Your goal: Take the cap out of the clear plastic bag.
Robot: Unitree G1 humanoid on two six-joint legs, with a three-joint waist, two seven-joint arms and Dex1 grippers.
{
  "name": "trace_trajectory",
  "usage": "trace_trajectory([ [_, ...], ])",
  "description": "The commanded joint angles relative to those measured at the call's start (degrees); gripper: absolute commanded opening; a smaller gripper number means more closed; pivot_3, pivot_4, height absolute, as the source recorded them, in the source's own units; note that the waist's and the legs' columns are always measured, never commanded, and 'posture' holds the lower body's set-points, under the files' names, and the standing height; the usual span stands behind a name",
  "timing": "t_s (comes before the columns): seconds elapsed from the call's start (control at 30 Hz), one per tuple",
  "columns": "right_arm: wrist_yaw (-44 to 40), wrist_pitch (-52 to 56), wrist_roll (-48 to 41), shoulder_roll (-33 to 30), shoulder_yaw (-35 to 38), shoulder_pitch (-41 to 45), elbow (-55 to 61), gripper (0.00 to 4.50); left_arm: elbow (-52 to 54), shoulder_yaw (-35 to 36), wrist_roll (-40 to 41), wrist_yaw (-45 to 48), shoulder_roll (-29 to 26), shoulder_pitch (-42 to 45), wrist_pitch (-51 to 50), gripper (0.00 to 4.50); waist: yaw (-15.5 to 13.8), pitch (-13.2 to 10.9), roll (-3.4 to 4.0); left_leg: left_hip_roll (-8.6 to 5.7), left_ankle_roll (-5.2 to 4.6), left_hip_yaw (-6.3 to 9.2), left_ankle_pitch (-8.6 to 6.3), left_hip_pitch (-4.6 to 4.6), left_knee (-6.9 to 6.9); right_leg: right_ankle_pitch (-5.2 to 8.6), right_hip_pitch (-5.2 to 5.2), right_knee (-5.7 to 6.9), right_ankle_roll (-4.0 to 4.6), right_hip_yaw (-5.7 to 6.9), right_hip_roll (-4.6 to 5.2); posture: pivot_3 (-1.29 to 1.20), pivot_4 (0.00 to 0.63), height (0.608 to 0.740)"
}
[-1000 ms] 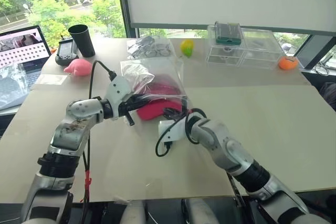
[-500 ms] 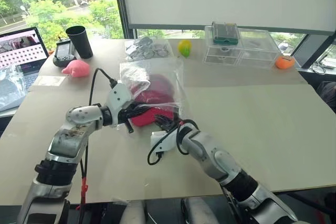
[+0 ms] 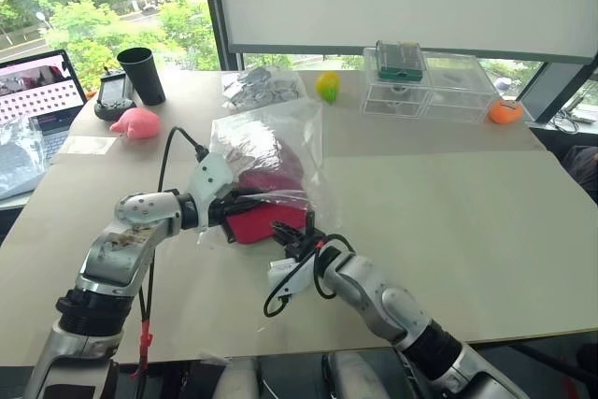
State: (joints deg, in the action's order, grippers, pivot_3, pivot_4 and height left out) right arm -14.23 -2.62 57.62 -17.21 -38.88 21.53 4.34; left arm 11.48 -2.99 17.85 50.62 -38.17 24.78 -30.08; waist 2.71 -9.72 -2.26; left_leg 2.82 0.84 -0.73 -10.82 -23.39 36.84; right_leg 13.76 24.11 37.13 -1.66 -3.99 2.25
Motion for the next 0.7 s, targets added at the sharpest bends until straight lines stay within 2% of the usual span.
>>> trace_trajectory([
  [0.03,-1.3,-0.8,2.0,0.0,-2.2,-2.0,0.7,0.03,1.2,0.8,0.2,-0.2,-0.4,0.9,0.3,0.55,-0.1,0.0,0.0,0.0,0.0,0.0,0.0,0.0,0.0,0.0,0.0,0.0,0.0,0.0,0.0,0.0,0.15,0.74],
  [0.33,-3.2,1.7,-1.8,-1.4,5.5,-9.6,10.7,0.03,-0.4,0.0,-0.1,0.8,-0.5,2.0,1.0,0.55,-0.2,0.0,0.0,0.0,0.0,0.0,0.0,-0.08,0.0,0.01,0.04,-0.01,0.0,0.01,0.0,0.0,0.15,0.74],
  [0.57,-12.5,1.7,-14.7,-7.7,16.5,-17.9,26.3,0.03,-3.3,-1.0,-0.8,1.4,0.4,3.2,3.1,0.55,-0.6,0.0,-0.01,-0.02,0.0,0.0,0.0,-0.13,0.0,0.03,0.04,-0.04,-0.03,0.02,0.02,0.0,0.15,0.74],
  [0.7,-18.1,2.9,-24.4,-9.0,20.5,-20.7,34.8,0.03,-4.9,-1.4,-1.2,1.7,1.4,3.9,4.3,0.55,-0.6,0.0,-0.01,-0.01,0.0,0.0,0.0,-0.11,0.0,0.03,0.03,-0.03,-0.03,0.03,0.02,0.0,0.15,0.74],
])
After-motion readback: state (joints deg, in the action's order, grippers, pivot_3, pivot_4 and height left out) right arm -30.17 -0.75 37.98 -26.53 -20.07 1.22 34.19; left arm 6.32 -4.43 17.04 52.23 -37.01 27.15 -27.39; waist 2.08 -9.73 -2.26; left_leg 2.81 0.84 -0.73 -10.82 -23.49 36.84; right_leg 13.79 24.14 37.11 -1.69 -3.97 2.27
